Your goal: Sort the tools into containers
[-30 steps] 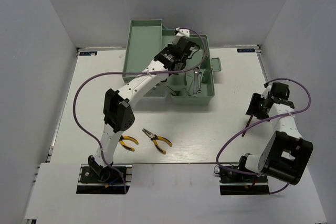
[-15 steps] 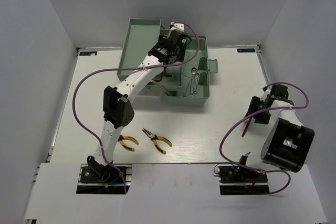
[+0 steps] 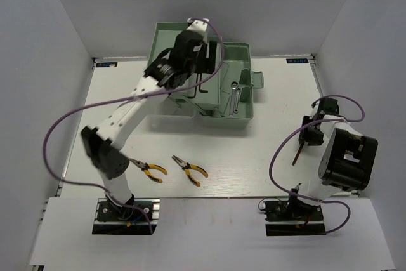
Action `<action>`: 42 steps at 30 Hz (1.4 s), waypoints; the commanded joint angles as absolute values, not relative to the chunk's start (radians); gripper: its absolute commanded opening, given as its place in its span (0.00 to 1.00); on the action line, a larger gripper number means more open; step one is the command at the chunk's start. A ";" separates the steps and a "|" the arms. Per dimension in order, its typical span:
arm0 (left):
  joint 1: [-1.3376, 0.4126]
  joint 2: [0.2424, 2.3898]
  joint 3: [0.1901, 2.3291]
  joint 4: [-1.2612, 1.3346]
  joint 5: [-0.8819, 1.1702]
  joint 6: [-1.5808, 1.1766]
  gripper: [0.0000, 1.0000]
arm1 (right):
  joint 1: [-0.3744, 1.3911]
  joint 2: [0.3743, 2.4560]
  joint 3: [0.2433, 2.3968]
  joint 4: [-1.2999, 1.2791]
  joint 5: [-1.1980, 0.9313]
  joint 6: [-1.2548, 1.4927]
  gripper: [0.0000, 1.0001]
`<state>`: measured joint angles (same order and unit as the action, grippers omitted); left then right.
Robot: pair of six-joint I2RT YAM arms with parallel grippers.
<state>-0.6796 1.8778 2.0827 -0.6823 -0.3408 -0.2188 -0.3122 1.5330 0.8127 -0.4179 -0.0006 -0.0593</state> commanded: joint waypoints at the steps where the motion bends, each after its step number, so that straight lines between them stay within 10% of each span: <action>1: -0.689 1.586 1.858 -0.615 -0.275 -0.242 0.84 | -0.278 1.615 0.801 -0.385 0.084 -0.080 0.44; 8: -0.698 1.220 1.337 -0.685 -0.285 -0.377 0.81 | -0.233 1.647 0.840 -0.452 0.112 -0.077 0.00; 27: -0.736 1.046 0.882 -0.844 -0.150 -0.609 0.77 | -0.184 1.442 1.307 -0.785 -0.411 -0.173 0.00; 42: -0.873 1.229 0.811 -0.628 -0.112 -0.767 0.77 | 0.253 1.835 1.999 -0.714 -0.647 0.026 0.00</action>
